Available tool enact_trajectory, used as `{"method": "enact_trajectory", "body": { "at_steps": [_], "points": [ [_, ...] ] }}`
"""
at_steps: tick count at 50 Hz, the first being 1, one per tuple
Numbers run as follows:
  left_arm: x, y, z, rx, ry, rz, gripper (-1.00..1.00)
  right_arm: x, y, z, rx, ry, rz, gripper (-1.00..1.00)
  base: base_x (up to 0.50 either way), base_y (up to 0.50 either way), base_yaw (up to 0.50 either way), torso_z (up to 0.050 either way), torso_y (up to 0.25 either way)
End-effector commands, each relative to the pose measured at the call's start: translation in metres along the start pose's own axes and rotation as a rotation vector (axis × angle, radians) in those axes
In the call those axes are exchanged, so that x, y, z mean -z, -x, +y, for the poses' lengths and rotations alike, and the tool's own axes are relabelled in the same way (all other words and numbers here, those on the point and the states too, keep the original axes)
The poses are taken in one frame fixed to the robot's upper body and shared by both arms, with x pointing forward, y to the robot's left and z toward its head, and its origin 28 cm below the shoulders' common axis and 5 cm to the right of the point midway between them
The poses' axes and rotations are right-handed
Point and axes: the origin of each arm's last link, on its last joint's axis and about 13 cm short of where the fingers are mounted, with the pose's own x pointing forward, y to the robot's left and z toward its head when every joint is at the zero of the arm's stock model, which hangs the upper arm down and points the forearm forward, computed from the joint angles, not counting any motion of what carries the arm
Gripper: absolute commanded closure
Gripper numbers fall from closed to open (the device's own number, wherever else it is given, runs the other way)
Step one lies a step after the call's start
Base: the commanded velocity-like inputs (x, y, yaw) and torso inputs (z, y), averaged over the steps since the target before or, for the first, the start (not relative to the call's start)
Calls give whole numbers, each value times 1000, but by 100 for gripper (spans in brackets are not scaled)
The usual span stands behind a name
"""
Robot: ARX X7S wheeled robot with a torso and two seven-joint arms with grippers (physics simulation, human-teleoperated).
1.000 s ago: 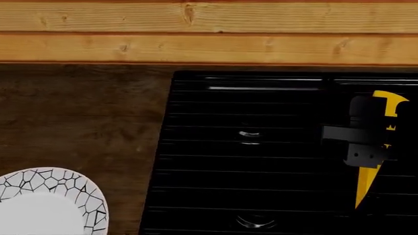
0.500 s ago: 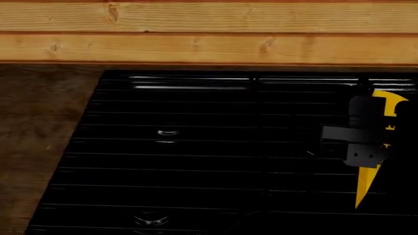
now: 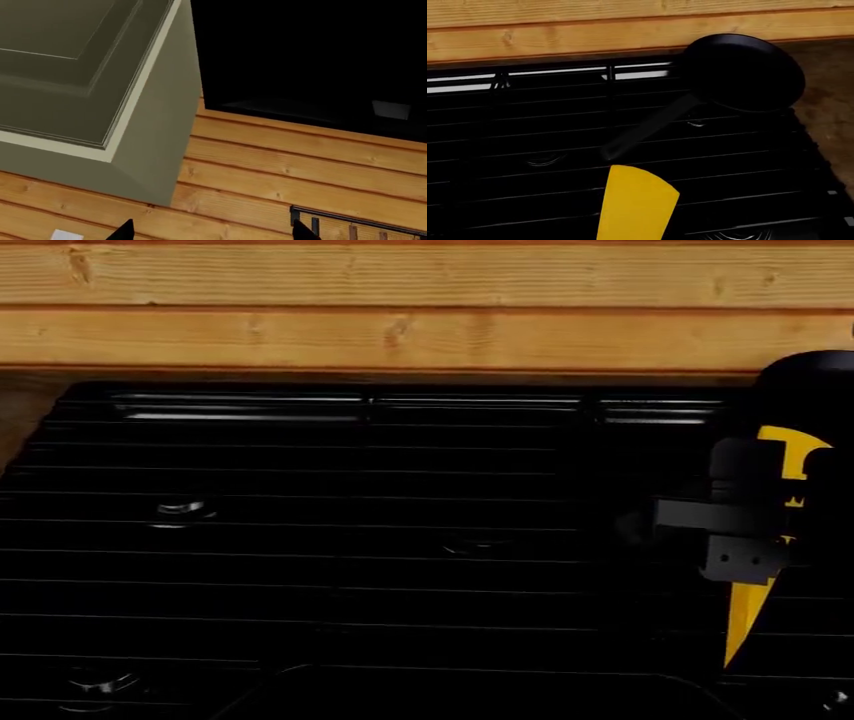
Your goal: Pick the cheese from the plate and place it in the pan.
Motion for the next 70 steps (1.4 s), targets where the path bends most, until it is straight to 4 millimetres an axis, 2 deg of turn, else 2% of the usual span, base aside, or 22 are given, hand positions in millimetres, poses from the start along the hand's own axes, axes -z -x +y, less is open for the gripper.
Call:
{"method": "enact_trajectory", "body": {
  "at_steps": [1, 26, 58, 65, 70],
  "points": [
    [0, 0, 0, 0, 0, -1, -100, 0, -1, 0, -7, 11, -3, 100, 0, -500, 0, 0, 0],
    [0, 0, 1, -1, 1, 4, -100, 1, -3, 1, -18, 16, -8, 100, 0, -471, 0, 0, 0],
    [-2, 1, 1, -3, -1, -1, -100, -3, -5, 3, -32, 26, -19, 100, 0, -114, 0, 0, 0],
    [-1, 1, 1, -2, -3, 1, -100, -19, -8, 7, -50, 42, -56, 100, 0, 0, 0, 0, 0],
    [-2, 0, 1, -6, -7, -6, -100, -41, -17, 12, -67, 62, -103, 100, 0, 0, 0, 0, 0]
  ]
}}
